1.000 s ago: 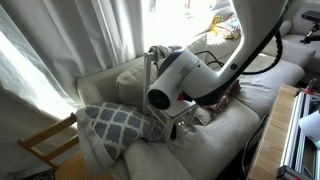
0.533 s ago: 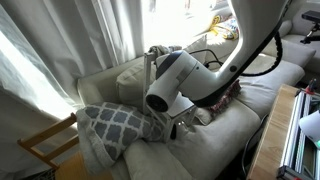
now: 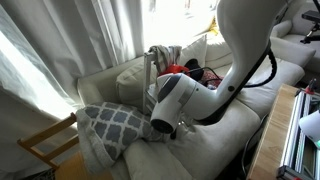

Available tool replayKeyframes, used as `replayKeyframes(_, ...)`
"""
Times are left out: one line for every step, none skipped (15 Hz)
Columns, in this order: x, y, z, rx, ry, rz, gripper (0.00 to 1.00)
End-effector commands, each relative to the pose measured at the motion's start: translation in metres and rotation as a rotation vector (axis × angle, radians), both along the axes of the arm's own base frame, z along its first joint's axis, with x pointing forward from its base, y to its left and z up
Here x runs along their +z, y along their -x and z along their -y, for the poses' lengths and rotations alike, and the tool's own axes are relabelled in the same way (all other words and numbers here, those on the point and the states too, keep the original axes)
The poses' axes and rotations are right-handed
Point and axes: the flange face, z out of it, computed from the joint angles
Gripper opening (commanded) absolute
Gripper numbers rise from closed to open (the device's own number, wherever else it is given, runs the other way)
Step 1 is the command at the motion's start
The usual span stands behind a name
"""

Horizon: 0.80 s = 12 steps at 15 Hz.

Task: Remove the striped towel from the orange bowler hat and flip the orange hat anticlockwise to make the crown of the hat face upwards

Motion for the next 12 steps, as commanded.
replayKeyframes(-0.011,0.001,-0.014,0.046,-0.064,-0.024,0.02)
replayKeyframes(-0.011,0.003,-0.018,0.059,-0.085,-0.038,0.02)
replayKeyframes(-0.008,0.005,-0.024,0.086,-0.138,-0.075,0.02)
replayKeyframes(-0.007,0.006,-0.028,0.113,-0.175,-0.104,0.02)
replayKeyframes(-0.006,0.007,-0.033,0.138,-0.212,-0.137,0.02)
replayKeyframes(-0.008,0.008,-0.036,0.159,-0.24,-0.177,0.02)
replayKeyframes(-0.011,0.008,-0.037,0.172,-0.259,-0.222,0.02)
replayKeyframes(-0.015,0.007,-0.037,0.181,-0.27,-0.251,0.02)
replayKeyframes(-0.019,0.005,-0.036,0.185,-0.266,-0.262,0.02)
replayKeyframes(-0.021,0.001,-0.033,0.174,-0.26,-0.257,0.02)
replayKeyframes(-0.022,-0.002,-0.031,0.161,-0.252,-0.25,0.02)
replayKeyframes(-0.023,-0.005,-0.029,0.158,-0.253,-0.242,0.02)
